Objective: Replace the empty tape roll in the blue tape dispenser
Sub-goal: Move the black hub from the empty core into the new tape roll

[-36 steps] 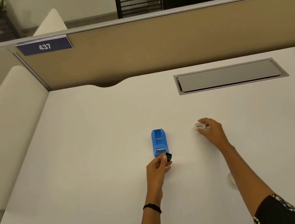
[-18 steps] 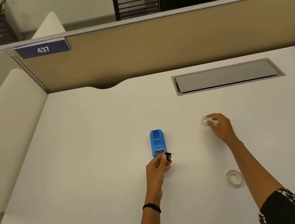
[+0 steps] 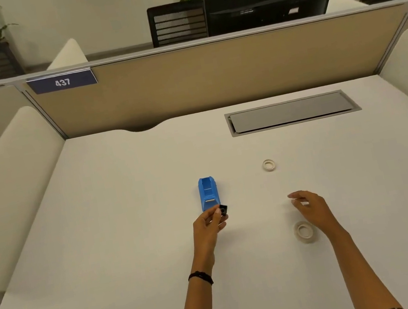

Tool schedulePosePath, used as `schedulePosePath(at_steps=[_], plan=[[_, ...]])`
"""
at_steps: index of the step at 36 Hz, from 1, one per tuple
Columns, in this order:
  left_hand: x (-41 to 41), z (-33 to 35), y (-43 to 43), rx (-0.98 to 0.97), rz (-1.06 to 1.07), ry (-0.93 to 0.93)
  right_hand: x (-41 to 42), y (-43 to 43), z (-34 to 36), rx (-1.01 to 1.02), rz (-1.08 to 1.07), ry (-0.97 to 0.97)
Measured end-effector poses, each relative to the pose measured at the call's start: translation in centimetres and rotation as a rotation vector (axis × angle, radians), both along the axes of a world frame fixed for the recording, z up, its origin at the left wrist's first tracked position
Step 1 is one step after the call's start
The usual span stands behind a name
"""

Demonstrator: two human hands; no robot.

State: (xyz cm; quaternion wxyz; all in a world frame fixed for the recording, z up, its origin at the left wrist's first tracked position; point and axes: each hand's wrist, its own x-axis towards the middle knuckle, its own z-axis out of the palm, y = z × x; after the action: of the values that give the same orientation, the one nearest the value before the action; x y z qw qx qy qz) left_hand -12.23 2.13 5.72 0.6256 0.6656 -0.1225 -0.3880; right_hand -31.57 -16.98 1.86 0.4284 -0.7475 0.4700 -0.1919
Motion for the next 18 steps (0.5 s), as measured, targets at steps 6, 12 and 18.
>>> schedulePosePath(at_steps=[6, 12, 18], plan=[[-0.7, 0.9, 0.8, -0.015, -0.005, -0.016, -2.4, 1.9, -0.4, 0.039, -0.007, -0.013], [-1.8, 1.4, 1.4, -0.003, -0.026, -0.017, -4.1, 3.0, 0.0, 0.082, 0.224, 0.091], [-2.7, 1.6, 2.2, 0.006, -0.031, -0.003, -4.0, 4.2, -0.4, 0.006, 0.281, 0.293]])
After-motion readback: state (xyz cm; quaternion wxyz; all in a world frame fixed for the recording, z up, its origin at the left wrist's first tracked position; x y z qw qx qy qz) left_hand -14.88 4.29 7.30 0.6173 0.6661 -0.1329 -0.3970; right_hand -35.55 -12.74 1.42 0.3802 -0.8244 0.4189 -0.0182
